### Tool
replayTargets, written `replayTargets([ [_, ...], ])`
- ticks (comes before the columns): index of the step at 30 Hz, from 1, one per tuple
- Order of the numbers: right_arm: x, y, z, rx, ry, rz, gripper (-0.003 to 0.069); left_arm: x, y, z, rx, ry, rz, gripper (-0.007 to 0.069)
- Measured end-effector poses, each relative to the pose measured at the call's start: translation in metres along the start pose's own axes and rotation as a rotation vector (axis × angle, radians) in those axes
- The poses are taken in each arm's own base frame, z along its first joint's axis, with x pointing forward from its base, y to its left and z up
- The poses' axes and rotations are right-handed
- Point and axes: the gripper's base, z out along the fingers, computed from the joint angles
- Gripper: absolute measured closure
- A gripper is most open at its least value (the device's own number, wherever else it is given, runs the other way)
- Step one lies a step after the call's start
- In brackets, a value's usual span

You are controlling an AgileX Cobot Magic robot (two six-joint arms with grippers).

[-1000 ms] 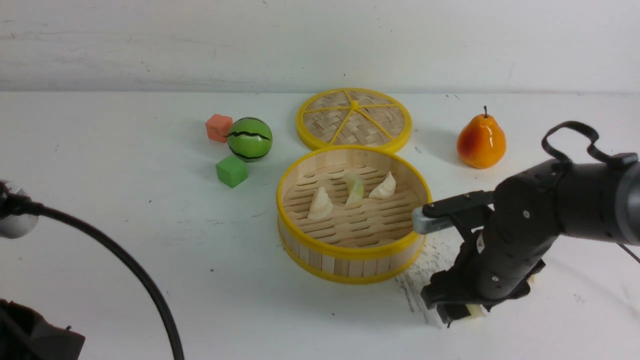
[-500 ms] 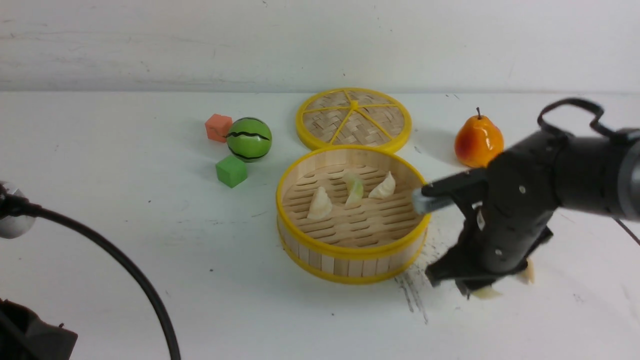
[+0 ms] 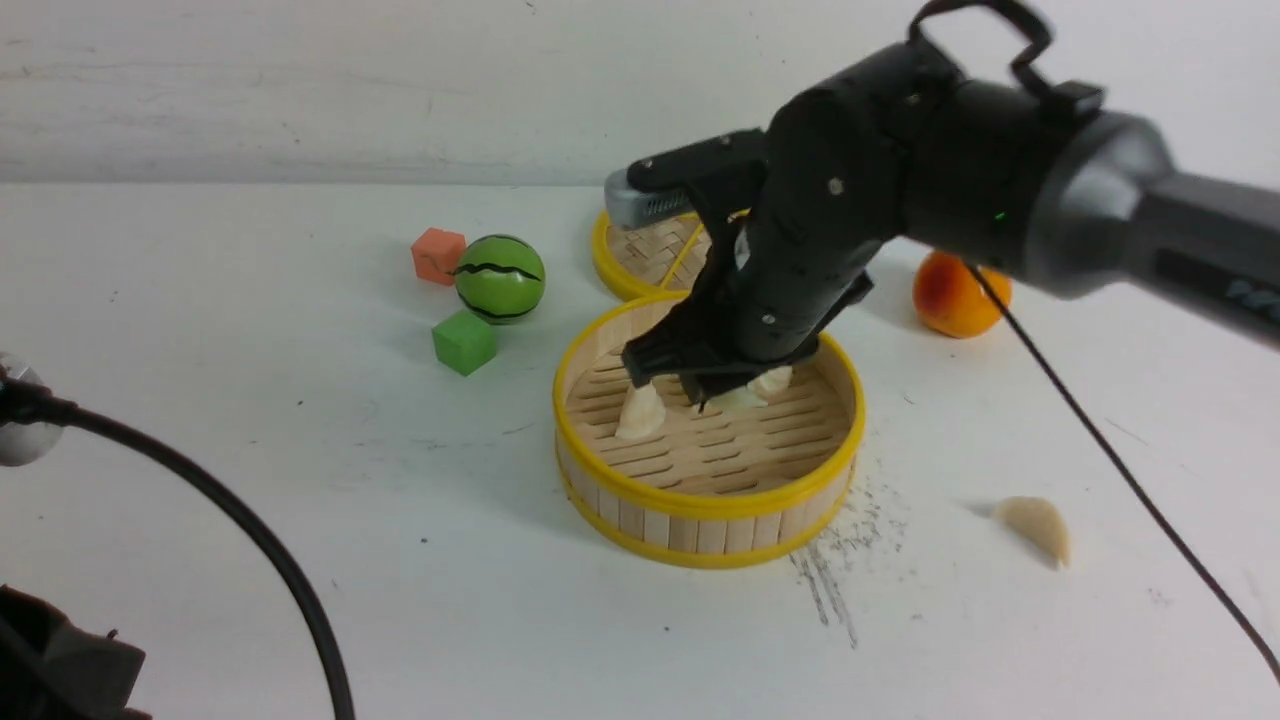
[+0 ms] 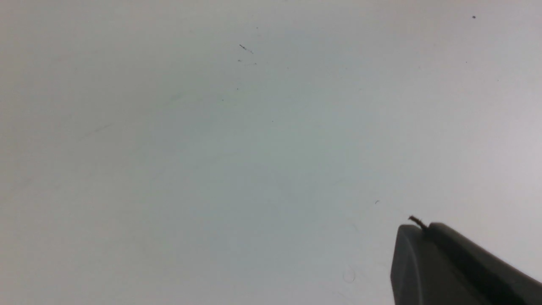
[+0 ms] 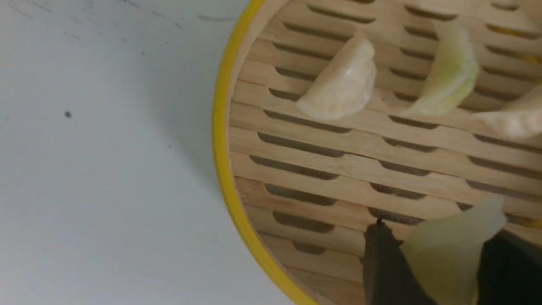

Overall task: Put the dumplings into the steamer on the white table.
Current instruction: 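Place the dumpling in the bamboo steamer basket with the right gripper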

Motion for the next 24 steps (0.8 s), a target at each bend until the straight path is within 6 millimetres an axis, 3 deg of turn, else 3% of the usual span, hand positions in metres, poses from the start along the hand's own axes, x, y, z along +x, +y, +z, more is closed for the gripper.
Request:
replayTargets([
  [5,0.009,0.0,0.052,0.015,0.059,0.062,0.0409,0.002,0.0,0.0,-0.005,0.019,0.0,0.063],
  [9,0.013,0.0,0.068,0.017,0.071,0.071,0.0389,0.002,0.001,0.0,-0.007,0.023,0.0,0.0628],
  [13,0.013,0.0,0.071,0.021,0.084,0.072,0.0284,0.002,0.001,0.0,-0.007,0.024,0.0,0.0627],
  [18,0.005,0.0,0.043,0.036,0.113,0.033,0.0221,0.002,0.001,0.0,-0.007,0.024,0.001,0.0622],
  [19,0.0,-0.002,0.019,0.054,0.105,-0.018,0.0213,0.002,0.001,0.0,-0.007,0.024,0.001,0.062],
  [20,0.0,-0.003,0.015,0.058,0.111,-0.029,0.0212,0.002,0.001,0.0,-0.007,0.024,0.001,0.062],
  [22,-0.002,-0.012,-0.027,0.127,0.109,-0.096,0.0207,0.002,0.001,0.0,-0.007,0.024,0.001,0.062],
  [23,-0.002,-0.013,-0.034,0.138,0.1,-0.102,0.0207,0.002,0.001,0.0,-0.007,0.024,0.001,0.062],
  [24,-0.002,-0.025,-0.058,0.186,0.101,-0.107,0.0207,0.002,0.001,0.0,-0.007,0.024,0.001,0.0619],
])
